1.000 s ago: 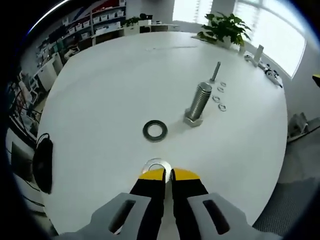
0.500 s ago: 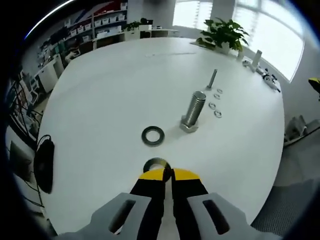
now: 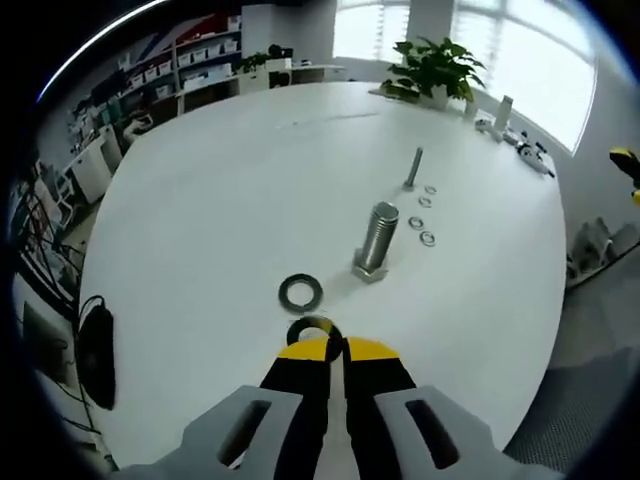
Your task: Place the washer onto the threaded stud by aligning its center hole with the stud, sliding it down to the base, and recovering from edge contact or off-axis alignment until the washer reaches the visible bottom stop.
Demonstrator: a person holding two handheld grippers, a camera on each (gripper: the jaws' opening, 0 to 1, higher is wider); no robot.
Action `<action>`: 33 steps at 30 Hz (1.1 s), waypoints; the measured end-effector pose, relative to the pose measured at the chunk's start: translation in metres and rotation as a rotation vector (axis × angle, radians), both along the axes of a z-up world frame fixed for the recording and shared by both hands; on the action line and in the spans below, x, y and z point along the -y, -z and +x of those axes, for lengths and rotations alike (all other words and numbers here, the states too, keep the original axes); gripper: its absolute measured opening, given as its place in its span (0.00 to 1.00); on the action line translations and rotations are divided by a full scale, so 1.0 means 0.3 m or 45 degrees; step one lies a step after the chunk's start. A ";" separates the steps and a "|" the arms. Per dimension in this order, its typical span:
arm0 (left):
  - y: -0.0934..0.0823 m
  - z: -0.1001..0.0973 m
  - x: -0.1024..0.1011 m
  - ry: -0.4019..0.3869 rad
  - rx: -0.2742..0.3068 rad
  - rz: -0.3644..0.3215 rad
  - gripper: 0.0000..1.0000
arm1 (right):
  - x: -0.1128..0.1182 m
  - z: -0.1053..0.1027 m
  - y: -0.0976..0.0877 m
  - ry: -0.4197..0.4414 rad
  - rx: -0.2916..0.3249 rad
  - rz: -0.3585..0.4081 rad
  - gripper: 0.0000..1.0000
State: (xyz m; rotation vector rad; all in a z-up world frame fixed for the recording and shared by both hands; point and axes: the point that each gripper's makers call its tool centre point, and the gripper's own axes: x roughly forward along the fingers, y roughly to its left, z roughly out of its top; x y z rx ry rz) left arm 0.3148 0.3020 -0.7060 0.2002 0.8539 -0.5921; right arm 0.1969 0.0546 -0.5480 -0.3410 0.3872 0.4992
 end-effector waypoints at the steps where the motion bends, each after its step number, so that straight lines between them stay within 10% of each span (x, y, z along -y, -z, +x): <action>1: -0.009 0.003 0.005 0.016 0.012 0.005 0.01 | 0.000 0.000 0.000 0.001 0.000 0.000 0.41; 18: -0.183 0.059 0.155 0.367 0.216 0.123 0.01 | 0.001 0.000 -0.005 0.002 0.010 -0.006 0.41; 33: -0.143 0.111 0.200 0.478 0.163 0.198 0.01 | 0.000 -0.001 -0.006 -0.004 0.016 -0.010 0.41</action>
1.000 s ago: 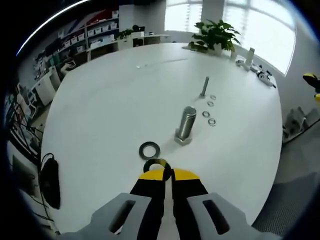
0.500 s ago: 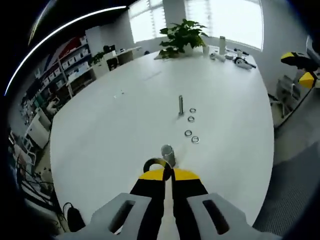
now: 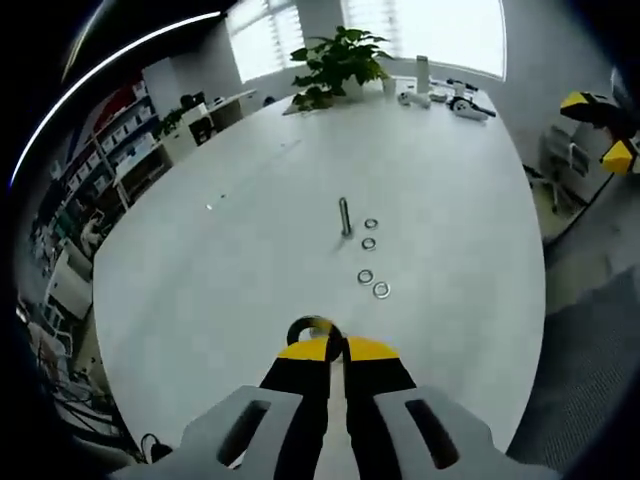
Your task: Place the washer onto the threaded stud by aligning its center hole with the stud, sliding it down to the base, and recovering from edge contact or off-axis alignment until the washer reaches the visible bottom stop.
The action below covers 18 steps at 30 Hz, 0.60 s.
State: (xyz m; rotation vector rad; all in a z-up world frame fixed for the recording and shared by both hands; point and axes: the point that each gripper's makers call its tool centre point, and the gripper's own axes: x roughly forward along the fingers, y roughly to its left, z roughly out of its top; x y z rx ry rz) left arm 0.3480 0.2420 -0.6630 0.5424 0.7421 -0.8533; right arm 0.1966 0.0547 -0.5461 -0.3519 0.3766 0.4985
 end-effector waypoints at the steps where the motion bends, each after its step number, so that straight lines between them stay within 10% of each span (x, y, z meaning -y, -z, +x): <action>1: 0.002 0.002 0.001 0.004 -0.002 0.005 0.01 | 0.000 0.000 0.000 0.001 0.001 0.000 0.41; 18: 0.030 0.009 0.030 0.115 -0.006 0.153 0.01 | 0.006 0.003 -0.009 0.009 0.017 0.012 0.41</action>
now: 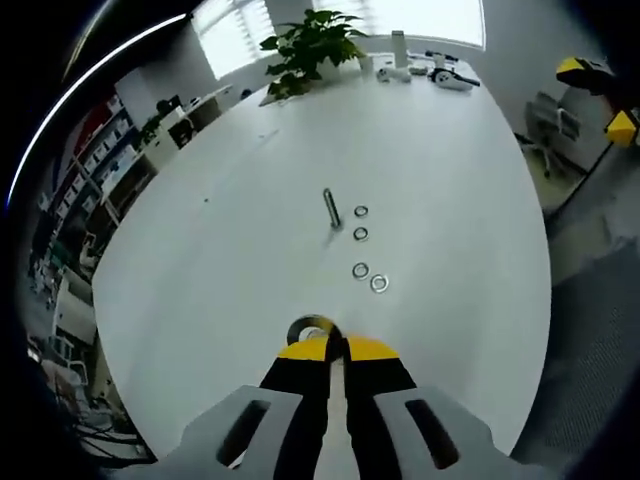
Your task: Place the washer onto the threaded stud by aligning its center hole with the stud, sliding it down to the base, and recovering from edge contact or off-axis alignment until the washer reaches the visible bottom stop.
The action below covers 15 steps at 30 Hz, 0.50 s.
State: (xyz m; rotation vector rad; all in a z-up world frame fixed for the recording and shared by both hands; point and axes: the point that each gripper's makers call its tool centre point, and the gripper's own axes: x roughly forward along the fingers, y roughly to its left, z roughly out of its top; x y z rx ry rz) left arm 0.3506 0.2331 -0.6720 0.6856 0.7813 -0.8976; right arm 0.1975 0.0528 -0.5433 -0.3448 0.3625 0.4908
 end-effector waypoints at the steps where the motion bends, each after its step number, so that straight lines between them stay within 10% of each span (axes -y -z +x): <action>1: 0.004 -0.003 0.000 0.009 0.000 0.012 0.02 | 0.000 0.000 -0.001 0.000 0.002 0.000 0.41; 15: 0.018 -0.014 -0.001 0.084 0.016 0.118 0.02 | -0.003 0.000 -0.002 -0.005 0.003 -0.002 0.41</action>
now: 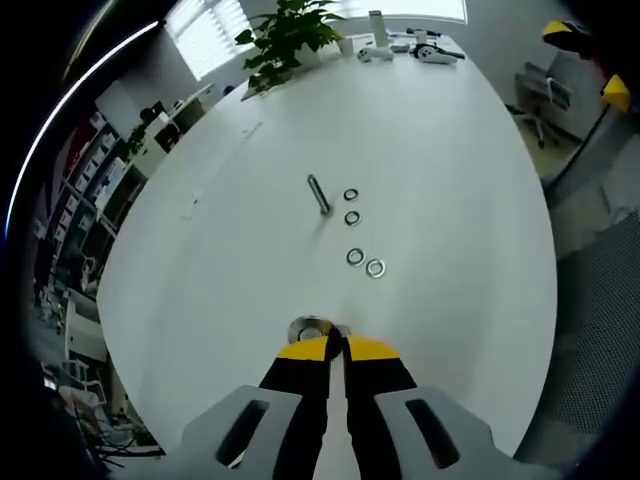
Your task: Place the washer onto the threaded stud by aligning its center hole with the stud, sliding it down to the base, and recovering from edge contact or off-axis alignment until the washer reaches the visible bottom stop.
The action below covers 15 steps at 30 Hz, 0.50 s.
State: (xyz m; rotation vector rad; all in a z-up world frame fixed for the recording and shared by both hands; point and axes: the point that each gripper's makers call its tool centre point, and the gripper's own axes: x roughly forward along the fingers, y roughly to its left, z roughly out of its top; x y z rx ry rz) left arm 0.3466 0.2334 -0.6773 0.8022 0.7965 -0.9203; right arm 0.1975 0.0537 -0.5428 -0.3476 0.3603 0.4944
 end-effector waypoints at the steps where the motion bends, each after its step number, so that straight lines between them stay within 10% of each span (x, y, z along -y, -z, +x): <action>1: -0.001 0.003 -0.001 -0.005 -0.004 -0.002 0.02 | -0.001 0.000 0.001 -0.002 -0.002 -0.001 0.41; 15: -0.031 0.012 -0.006 -0.007 0.010 -0.013 0.02 | -0.004 0.000 0.005 -0.005 -0.008 -0.005 0.41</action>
